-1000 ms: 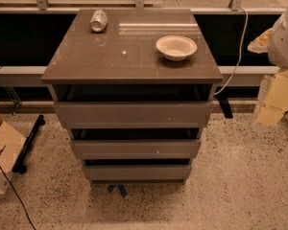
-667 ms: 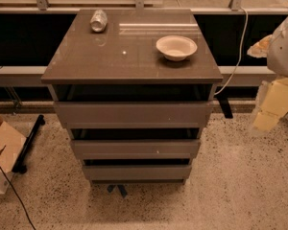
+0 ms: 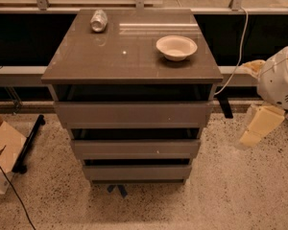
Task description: Open middle drawer
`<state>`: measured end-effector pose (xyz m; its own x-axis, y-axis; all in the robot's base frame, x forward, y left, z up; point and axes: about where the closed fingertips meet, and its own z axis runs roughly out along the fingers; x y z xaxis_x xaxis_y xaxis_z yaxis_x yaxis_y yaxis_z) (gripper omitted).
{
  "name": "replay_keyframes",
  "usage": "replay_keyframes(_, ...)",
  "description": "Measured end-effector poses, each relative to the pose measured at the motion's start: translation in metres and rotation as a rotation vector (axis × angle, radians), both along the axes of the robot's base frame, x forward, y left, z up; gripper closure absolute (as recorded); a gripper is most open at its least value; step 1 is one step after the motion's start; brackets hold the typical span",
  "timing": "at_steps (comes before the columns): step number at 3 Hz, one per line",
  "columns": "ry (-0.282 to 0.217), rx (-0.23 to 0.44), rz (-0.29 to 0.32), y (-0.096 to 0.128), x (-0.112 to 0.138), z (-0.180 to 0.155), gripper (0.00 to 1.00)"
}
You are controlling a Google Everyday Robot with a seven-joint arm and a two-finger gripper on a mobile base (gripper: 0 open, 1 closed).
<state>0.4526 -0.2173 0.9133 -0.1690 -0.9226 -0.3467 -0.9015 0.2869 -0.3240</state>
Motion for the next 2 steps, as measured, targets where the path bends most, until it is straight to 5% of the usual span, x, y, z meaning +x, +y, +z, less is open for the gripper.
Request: replay_keyframes(2,-0.019,-0.001,0.005,0.014,0.006,-0.017,0.00)
